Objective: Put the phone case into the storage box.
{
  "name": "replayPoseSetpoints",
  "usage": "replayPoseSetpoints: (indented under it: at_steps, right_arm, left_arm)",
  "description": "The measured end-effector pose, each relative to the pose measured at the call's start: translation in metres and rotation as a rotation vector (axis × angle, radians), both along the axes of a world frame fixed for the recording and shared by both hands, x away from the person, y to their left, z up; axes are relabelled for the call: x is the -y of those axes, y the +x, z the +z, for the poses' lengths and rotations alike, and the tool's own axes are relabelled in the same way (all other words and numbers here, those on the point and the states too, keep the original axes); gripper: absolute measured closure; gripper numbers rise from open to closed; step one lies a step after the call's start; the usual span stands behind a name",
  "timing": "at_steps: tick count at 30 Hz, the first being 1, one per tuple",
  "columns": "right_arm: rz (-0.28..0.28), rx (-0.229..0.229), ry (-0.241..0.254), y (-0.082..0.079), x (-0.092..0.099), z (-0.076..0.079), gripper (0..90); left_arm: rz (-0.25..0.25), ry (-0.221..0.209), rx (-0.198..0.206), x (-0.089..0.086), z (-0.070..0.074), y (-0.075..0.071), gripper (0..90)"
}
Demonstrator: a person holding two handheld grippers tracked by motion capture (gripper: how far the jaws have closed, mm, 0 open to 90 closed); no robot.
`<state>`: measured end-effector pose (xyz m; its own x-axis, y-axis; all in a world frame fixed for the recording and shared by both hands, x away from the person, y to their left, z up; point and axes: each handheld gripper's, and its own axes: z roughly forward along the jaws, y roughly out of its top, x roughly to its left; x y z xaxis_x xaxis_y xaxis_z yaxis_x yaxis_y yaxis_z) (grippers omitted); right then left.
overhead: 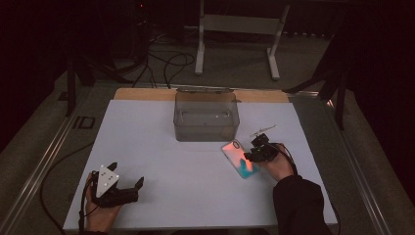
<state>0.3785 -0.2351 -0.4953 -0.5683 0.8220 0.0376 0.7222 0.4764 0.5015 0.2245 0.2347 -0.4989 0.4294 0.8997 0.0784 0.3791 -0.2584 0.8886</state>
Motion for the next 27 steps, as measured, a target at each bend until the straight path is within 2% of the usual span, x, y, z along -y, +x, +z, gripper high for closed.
replayPoseSetpoints:
  at_steps: [5,12,27]
  right_arm:
    - [-0.015,-0.022,-0.003,-0.0001,0.0018,-0.0009,70.0]
    - [-0.006,-0.036,-0.01,-0.0002,0.0009,-0.0043,76.1]
    - [-0.017,-0.036,-0.019,0.0009,0.0023,-0.0053,86.6]
  left_arm:
    - [0.0,0.0,0.0,0.0002,0.0,0.0,0.3]
    - [0.001,0.001,-0.001,0.0,0.0,0.0001,0.3]
    - [-0.001,0.004,-0.004,0.0004,-0.0004,0.0003,0.3]
